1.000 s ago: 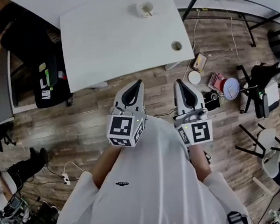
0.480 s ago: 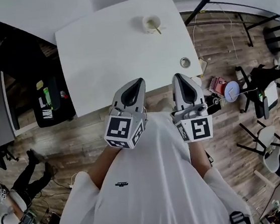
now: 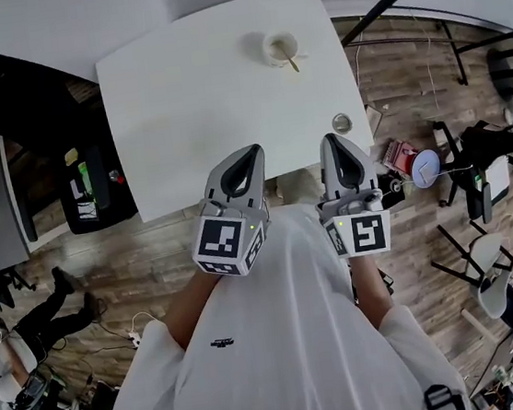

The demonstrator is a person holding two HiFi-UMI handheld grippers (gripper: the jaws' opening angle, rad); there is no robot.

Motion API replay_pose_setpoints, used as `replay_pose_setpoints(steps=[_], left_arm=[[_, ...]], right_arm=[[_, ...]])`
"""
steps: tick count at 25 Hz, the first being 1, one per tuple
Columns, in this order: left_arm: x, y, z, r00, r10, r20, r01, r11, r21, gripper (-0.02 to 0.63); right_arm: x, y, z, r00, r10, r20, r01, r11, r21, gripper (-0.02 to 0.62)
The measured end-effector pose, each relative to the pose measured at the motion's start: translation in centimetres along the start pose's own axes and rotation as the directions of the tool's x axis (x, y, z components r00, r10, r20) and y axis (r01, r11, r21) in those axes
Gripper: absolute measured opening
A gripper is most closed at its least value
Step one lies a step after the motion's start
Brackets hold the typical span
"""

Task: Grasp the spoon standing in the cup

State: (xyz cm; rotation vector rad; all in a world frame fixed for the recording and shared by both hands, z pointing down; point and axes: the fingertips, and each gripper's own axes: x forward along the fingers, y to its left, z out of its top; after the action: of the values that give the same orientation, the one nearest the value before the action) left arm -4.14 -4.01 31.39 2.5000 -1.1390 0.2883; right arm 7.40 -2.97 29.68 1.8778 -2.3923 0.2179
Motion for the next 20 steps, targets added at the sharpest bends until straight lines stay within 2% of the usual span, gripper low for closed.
replay_pose_setpoints(steps=[8,14,17,20], left_arm=[[3.8,1.7,-1.0,0.998,0.054,-0.044,-0.052,0.998,0.031,-0.006],[6.5,3.1,-2.2,0.993,0.082,-0.087,-0.081,0.997,0.01,-0.006],[7.6,3.6,-3.0,0.99,0.093,-0.102,-0.093,0.996,0.0,-0.006],[9.0,4.5,-3.8,0.986,0.114,-0.119,-0.115,0.993,0.002,-0.006]], right_arm=[[4.3,-2.4,-2.1,1.0,0.001,-0.027,0.0,1.0,0.022,0.003],[8.2,-4.4,-4.3,0.998,-0.001,-0.056,0.003,0.999,0.046,0.006],[9.7,-5.3,-5.7,0.997,0.004,-0.077,0.0,0.998,0.057,0.044],[11.4,-6.4,-7.5,0.995,0.001,-0.103,0.005,0.998,0.06,0.052]])
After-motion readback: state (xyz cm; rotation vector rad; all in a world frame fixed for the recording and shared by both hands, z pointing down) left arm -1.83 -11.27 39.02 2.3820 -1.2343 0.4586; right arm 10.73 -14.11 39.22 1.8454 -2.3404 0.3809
